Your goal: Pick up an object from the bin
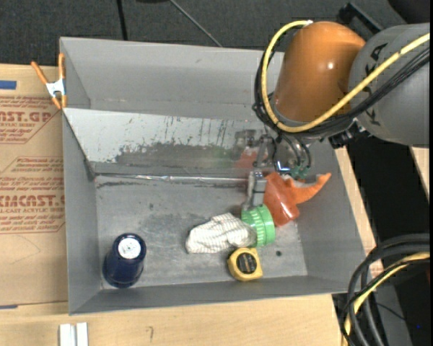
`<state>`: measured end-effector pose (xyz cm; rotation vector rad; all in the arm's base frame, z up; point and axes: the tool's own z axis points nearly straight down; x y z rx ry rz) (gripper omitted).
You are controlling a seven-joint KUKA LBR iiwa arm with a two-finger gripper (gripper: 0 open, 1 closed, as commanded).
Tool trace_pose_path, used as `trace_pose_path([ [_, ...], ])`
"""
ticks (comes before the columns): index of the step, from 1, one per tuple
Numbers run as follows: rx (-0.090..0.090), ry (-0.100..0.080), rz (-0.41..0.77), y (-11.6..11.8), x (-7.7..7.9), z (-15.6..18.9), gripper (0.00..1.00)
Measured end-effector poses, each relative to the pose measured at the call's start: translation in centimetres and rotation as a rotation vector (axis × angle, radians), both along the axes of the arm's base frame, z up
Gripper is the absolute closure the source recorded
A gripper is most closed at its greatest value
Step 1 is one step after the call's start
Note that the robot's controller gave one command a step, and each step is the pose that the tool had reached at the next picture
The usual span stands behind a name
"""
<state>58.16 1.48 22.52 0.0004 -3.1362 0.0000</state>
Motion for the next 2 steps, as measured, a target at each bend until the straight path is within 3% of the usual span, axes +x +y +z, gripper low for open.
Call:
trace_pose_path([
  [1, 0.000, -0.008, 0.000, 0.0, 0.1, 0.5, 0.00],
  [2, 0.000, -0.014, 0.053, 0.6, -1.1, -4.3, 0.00],
])
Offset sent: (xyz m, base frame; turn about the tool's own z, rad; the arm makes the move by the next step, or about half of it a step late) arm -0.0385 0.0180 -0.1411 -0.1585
